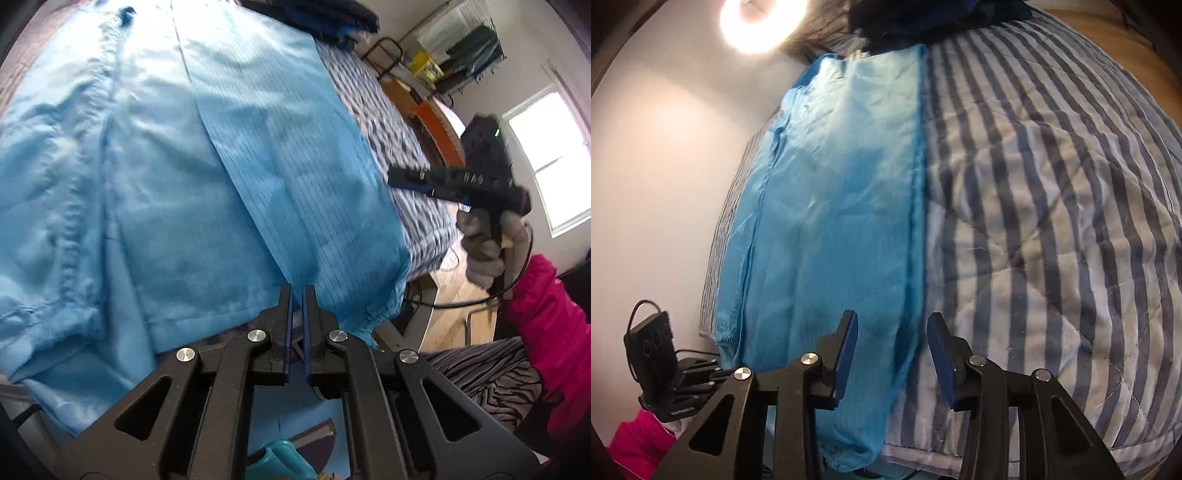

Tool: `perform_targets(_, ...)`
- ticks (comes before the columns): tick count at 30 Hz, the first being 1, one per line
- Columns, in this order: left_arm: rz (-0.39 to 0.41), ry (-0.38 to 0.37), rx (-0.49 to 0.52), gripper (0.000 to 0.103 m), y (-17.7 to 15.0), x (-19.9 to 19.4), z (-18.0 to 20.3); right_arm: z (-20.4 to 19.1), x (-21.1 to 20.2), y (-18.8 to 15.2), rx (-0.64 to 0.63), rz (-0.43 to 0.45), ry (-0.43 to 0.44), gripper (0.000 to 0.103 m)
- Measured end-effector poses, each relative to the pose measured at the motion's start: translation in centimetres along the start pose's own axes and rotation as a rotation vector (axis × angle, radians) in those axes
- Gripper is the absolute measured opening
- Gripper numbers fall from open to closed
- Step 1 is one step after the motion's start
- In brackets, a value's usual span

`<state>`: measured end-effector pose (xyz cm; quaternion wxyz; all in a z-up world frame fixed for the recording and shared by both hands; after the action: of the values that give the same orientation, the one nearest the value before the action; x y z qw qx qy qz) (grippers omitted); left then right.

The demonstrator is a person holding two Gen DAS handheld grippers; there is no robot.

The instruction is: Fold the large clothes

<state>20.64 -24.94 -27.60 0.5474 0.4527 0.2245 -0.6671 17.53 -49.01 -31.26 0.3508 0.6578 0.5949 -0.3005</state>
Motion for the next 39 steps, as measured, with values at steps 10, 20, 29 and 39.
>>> perform_targets(10,0.033,0.024,-0.021,0.002,2.7,0.9,-0.3,2.0,0.9,-1.0,0.132,0.013,0.190,0.052)
perform_targets(20,-0.028,0.091,0.030,0.002,2.8,5.6,1.5,1.9,0.9,-2.4,0.108,0.014,0.287,0.034)
perform_targets(29,0.068,0.043,0.029,0.002,9.1,4.2,3.6,2.6,-0.1,-1.7,0.127,0.047,0.293,0.034)
perform_targets(39,-0.014,0.051,0.039,0.002,12.6,10.8,4.2,3.6,0.0,-3.0,0.121,0.030,0.298,0.034)
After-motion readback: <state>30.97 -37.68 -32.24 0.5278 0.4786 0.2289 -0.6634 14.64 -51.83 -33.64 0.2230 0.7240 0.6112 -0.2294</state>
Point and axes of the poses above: each gripper's, at about its wrist camera, not at the fingertips, and x roughly the way its jaws point, z to its right, y to its top, the point moved 7 cm from there along x, roughly the way its jaws point, and after that the axes turned 9 degrees about -z, right-handed, at the moved point
